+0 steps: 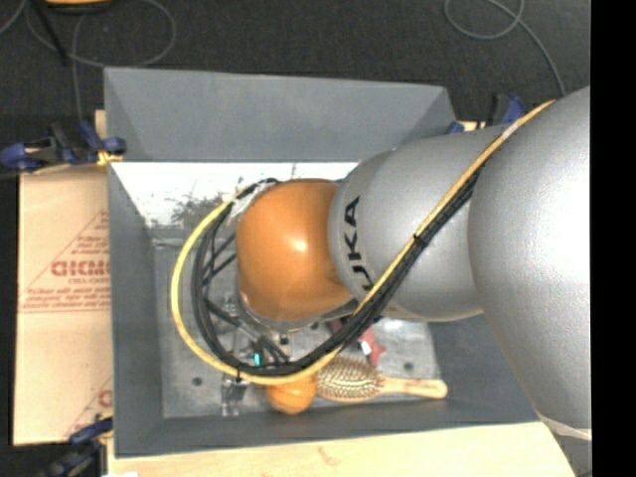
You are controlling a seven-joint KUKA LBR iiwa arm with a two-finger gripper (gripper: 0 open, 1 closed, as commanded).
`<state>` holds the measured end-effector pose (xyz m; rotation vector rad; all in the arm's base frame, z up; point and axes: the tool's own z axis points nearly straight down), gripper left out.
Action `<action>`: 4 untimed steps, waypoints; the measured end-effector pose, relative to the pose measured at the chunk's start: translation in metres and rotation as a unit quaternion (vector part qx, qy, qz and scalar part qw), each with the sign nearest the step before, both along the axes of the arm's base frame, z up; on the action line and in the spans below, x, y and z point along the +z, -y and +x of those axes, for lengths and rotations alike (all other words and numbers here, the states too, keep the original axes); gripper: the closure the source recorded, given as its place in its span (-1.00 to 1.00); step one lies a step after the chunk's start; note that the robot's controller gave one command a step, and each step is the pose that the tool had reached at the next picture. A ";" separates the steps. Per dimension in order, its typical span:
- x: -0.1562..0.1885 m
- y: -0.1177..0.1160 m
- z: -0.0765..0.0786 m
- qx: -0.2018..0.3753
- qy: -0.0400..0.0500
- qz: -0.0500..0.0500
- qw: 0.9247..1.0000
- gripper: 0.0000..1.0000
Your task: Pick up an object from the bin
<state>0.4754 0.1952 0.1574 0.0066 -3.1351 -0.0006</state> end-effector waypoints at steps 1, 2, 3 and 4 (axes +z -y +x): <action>0.004 0.001 0.002 -0.002 0.004 0.001 1.000 -1.00; -0.043 0.039 0.003 0.027 0.008 0.001 1.000 -1.00; -0.079 0.072 0.019 0.108 0.005 0.000 0.994 -1.00; -0.033 0.165 0.005 0.143 0.004 0.000 0.990 1.00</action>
Offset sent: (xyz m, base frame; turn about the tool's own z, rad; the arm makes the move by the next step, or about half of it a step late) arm 0.0003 -0.0682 -0.0794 -0.0863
